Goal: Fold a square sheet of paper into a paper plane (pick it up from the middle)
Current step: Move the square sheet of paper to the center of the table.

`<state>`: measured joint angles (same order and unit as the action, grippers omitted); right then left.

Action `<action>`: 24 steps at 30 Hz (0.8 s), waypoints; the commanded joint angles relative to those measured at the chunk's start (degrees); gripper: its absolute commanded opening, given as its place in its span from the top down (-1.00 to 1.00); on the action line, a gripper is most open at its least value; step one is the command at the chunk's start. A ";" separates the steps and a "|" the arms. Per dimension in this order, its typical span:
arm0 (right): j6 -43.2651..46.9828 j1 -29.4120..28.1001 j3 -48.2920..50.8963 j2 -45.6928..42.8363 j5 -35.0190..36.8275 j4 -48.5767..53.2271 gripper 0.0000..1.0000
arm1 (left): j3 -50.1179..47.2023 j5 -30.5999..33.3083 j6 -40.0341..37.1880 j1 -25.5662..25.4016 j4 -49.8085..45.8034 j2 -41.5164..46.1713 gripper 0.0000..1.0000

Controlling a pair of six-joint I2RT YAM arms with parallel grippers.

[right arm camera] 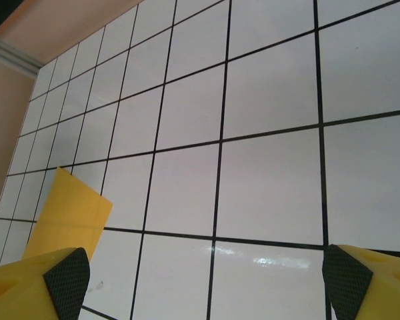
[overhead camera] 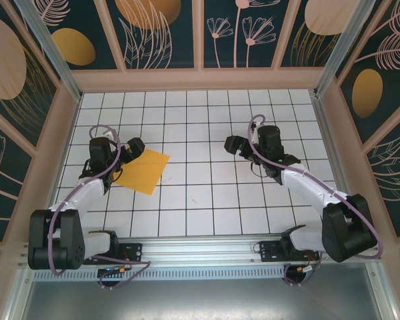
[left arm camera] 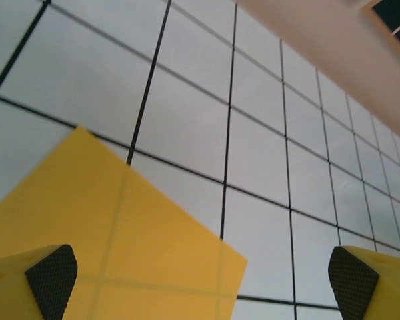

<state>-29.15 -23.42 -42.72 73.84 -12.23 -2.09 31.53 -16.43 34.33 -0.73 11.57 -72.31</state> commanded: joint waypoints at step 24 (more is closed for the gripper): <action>-9.04 -5.50 5.25 -0.48 8.53 7.31 -0.87 | -12.01 -0.33 12.28 -13.17 -1.74 -3.81 -0.97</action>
<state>-36.51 -28.51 -38.57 73.89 -5.56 3.07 23.46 -15.18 39.70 -11.35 10.90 -75.66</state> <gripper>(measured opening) 0.935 0.985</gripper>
